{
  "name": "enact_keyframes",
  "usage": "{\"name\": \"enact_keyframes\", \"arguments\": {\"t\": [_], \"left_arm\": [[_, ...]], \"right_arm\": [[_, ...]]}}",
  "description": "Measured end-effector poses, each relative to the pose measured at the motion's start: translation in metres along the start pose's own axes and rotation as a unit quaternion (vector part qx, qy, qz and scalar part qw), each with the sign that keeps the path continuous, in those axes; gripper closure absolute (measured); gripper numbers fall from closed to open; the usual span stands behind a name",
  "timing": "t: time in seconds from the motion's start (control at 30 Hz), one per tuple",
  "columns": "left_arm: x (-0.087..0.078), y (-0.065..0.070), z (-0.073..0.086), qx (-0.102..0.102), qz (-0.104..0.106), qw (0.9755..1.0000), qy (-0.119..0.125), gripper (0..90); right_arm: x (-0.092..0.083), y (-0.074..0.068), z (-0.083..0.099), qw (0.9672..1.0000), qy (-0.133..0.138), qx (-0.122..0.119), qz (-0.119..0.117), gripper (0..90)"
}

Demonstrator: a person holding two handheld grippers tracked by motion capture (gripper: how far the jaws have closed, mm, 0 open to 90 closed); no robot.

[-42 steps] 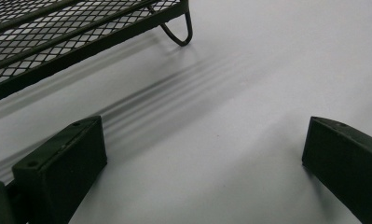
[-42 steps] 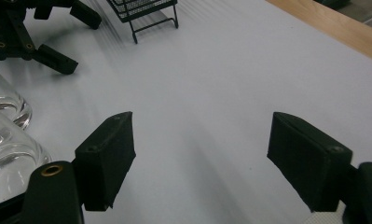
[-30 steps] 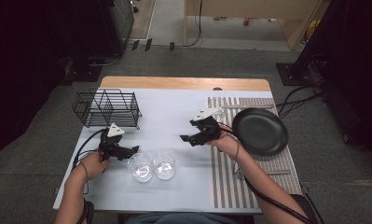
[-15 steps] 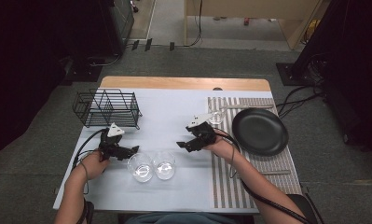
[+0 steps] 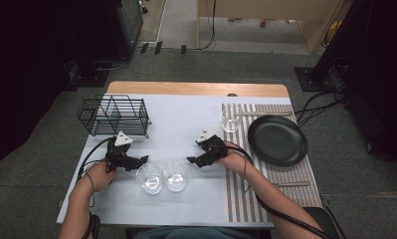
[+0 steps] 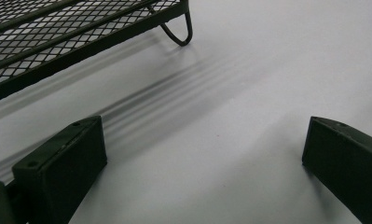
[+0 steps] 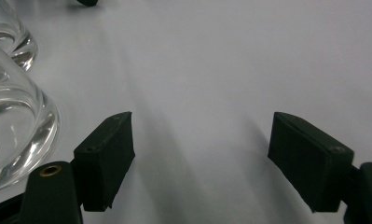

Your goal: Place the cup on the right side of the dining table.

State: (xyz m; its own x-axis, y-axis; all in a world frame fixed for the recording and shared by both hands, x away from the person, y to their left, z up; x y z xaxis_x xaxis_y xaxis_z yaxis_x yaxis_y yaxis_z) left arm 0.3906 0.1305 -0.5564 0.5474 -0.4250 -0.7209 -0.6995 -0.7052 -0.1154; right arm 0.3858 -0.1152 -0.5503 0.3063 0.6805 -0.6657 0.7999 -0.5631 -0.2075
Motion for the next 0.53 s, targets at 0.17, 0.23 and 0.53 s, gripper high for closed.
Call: {"name": "enact_keyframes", "arguments": {"t": [0.17, 0.23, 0.53], "left_arm": [[0.0, 0.0, 0.0, 0.0, 0.0, 1.0, 0.0, 0.0], [0.0, 0.0, 0.0, 0.0, 0.0, 1.0, 0.0, 0.0], [0.0, 0.0, 0.0, 0.0, 0.0, 1.0, 0.0, 0.0]], "right_arm": [[0.0025, -0.0003, 0.002, 1.0, 0.002, -0.005, -0.001, 20.9], [0.0025, 0.0, 0.0019, 1.0, 0.003, -0.004, -0.003, 21.0], [0.0048, -0.0031, 0.0035, 0.9998, -0.008, -0.02, 0.0, 14.4]]}}
Point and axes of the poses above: each handheld gripper's, and its own axes: x roughly forward along the jaws, z roughly out of its underside, y roughly to its right, the point moved 8 cm from there along x, roughly forward along the jaws, and after that the axes turned 10 degrees about x, right-handed, at the moved point
